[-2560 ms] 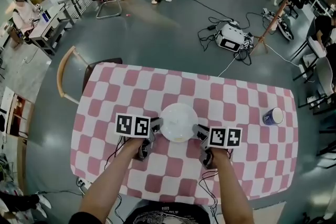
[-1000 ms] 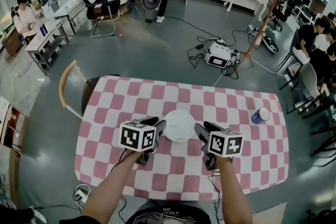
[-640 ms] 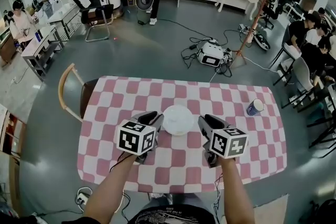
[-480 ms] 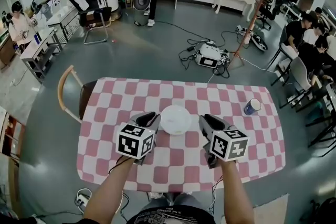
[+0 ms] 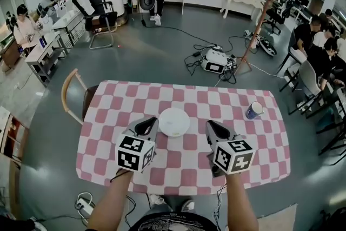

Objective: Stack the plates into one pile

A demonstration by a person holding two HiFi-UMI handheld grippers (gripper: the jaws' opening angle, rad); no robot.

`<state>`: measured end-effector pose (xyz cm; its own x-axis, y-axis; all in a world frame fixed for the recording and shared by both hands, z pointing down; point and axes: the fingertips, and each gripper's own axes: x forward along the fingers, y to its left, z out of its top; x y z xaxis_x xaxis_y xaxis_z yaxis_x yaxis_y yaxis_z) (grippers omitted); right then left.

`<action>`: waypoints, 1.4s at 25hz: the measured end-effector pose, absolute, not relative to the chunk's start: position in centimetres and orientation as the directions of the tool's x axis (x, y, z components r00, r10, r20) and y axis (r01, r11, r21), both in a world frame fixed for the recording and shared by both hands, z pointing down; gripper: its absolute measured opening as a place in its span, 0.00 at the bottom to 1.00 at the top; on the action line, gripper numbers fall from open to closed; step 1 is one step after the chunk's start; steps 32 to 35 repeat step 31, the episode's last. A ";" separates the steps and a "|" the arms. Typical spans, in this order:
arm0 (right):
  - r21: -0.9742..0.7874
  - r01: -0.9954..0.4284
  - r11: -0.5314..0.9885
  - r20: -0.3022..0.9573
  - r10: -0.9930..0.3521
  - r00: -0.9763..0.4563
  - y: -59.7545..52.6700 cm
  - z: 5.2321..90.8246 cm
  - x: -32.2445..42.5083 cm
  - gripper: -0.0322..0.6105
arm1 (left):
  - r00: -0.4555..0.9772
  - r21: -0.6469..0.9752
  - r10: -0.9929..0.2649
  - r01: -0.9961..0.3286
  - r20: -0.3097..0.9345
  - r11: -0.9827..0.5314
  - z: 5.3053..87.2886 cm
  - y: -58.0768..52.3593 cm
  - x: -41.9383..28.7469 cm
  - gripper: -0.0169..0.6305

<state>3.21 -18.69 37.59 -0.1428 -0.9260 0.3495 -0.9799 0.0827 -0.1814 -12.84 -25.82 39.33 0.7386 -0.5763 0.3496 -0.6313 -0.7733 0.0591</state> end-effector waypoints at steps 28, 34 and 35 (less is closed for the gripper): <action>-0.145 -0.980 0.139 0.302 -0.937 -0.178 -14.7 36.7 6.6 0.06 | 0.638 0.020 -0.690 -0.739 0.341 -0.674 38.6 -22.1 -12.8 0.03; -0.137 -0.980 0.143 0.303 -0.936 -0.178 -14.6 36.7 6.6 0.06 | 0.637 0.021 -0.690 -0.740 0.343 -0.673 38.7 -22.0 -12.7 0.03; -0.137 -0.980 0.143 0.303 -0.936 -0.178 -14.6 36.7 6.6 0.06 | 0.637 0.021 -0.690 -0.740 0.343 -0.673 38.7 -22.0 -12.7 0.03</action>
